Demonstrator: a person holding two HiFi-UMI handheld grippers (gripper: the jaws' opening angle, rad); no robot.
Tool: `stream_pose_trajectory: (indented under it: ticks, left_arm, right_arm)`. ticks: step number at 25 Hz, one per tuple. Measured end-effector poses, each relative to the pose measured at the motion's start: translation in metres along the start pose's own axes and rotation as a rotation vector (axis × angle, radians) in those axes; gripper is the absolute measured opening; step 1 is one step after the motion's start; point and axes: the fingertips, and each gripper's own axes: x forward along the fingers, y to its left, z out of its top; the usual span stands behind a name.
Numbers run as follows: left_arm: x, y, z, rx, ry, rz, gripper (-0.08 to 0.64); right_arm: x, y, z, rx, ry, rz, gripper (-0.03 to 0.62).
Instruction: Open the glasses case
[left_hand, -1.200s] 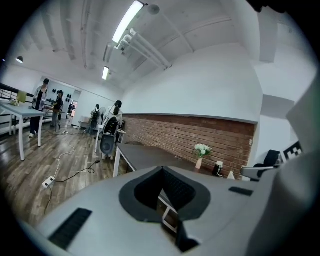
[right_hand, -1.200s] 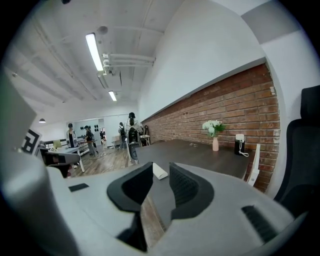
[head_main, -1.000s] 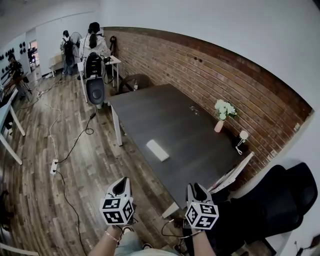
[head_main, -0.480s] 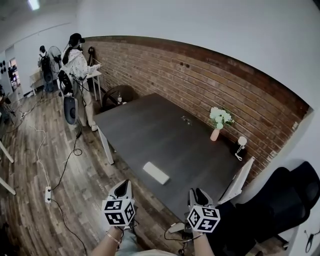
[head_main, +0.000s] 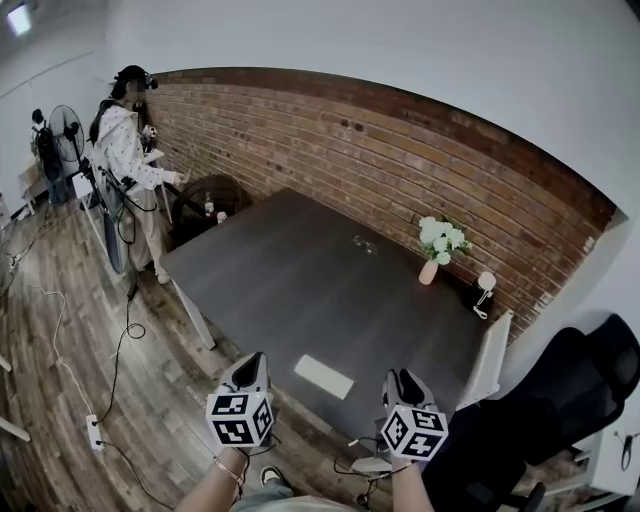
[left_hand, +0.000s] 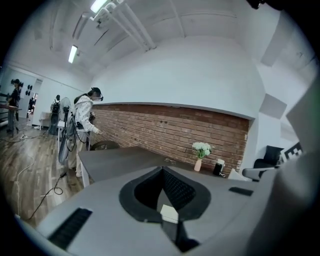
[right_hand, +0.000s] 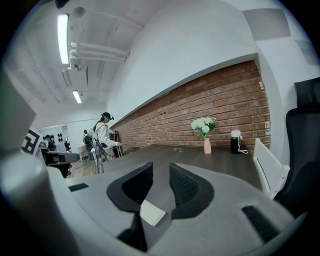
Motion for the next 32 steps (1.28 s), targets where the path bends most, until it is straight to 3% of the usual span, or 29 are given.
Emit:
stream_pose_trajectory:
  ticks: [7,14,25,32]
  left_arm:
    - [0.052,0.022,0.004,0.025,0.052,-0.101,-0.005]
    - [0.094,0.014,-0.007,-0.011,0.091,-0.145,-0.005]
    - [0.122,-0.007,-0.014,0.004,0.132,-0.174,-0.005]
    - [0.130,0.007,-0.046,-0.013,0.211,-0.155,-0.005]
  right_arm:
    - [0.027,0.013,-0.007,0.043,0.015,-0.092,0.106]
    - [0.039,-0.003,-0.006,0.022,0.046,-0.143,0.106]
    - [0.070,-0.016,-0.003,0.022,0.075,-0.122,0.107]
    - [0.085,-0.003,-0.027,0.026,0.140,-0.095,0.107]
